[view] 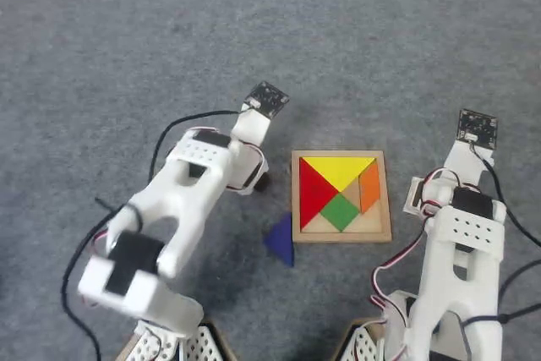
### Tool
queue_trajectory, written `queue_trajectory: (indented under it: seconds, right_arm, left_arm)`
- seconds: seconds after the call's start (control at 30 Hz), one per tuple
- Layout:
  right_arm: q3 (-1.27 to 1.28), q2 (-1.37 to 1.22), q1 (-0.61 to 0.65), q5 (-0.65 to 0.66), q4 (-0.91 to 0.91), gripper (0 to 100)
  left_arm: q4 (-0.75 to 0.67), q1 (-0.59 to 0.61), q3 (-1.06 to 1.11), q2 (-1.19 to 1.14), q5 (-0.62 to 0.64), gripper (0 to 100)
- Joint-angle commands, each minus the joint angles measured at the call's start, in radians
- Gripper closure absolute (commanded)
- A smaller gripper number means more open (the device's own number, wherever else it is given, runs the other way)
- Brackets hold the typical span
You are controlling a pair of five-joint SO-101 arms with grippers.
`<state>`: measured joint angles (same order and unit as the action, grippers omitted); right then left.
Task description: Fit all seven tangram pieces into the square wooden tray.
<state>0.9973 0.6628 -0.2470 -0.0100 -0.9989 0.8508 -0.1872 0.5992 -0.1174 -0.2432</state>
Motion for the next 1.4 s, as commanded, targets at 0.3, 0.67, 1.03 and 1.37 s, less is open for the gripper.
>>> queue_trajectory:
  seconds: [0.3, 0.67, 1.03, 1.37]
  right_arm:
    - [-0.005, -0.008, 0.010, 0.009, 0.010, 81.2]
    - [-0.005, -0.008, 0.007, 0.009, 0.010, 81.2]
    - [-0.005, -0.008, 0.007, 0.009, 0.010, 81.2]
    - [-0.005, -0.008, 0.008, 0.009, 0.010, 81.2]
  left_arm:
    - [0.074, 0.006, -0.108, -0.031, -0.038, 78]
    - [0.086, 0.000, -0.107, -0.031, -0.041, 85]
    - [0.106, 0.003, -0.108, -0.023, -0.069, 97]
    - [0.215, 0.068, -0.257, -0.020, -0.009, 89]
